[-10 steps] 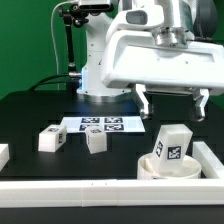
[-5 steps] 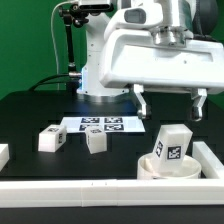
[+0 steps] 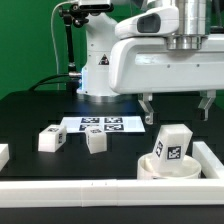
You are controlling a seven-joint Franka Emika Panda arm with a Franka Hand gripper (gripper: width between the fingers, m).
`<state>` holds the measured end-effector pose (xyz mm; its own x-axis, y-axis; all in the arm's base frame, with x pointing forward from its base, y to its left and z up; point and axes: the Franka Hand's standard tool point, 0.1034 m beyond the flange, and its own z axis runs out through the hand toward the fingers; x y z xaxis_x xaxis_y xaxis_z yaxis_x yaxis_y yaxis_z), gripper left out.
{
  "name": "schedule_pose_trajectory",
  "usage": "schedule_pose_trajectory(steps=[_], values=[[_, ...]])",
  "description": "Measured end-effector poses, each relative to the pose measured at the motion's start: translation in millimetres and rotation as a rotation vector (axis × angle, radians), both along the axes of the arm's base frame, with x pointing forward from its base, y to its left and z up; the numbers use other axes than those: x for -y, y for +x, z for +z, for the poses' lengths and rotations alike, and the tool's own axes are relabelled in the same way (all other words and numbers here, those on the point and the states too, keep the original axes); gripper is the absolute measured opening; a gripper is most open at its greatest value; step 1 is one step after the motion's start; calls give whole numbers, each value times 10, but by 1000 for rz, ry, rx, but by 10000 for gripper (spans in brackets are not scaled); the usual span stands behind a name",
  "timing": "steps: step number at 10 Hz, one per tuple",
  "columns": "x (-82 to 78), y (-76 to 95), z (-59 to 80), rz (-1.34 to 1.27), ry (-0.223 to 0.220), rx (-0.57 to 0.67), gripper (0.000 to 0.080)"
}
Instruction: Assemble stool
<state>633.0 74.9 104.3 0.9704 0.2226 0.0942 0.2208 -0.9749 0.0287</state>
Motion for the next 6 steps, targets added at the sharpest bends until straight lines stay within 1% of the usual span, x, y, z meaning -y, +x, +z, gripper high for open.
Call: schedule_pose_trajectory(steps=[1,2,3,4,5,6], values=[[-12,-71,-17,-4,-5,-85,649],[-27,-79,-9,0,-11,-155,649],[-23,-18,-5,13,-14,-157,649],[22,16,-17,51,-14,-144,649],[67,26,-26,70,-14,-143,649],[56,26,-23,78,-14,-142,649]])
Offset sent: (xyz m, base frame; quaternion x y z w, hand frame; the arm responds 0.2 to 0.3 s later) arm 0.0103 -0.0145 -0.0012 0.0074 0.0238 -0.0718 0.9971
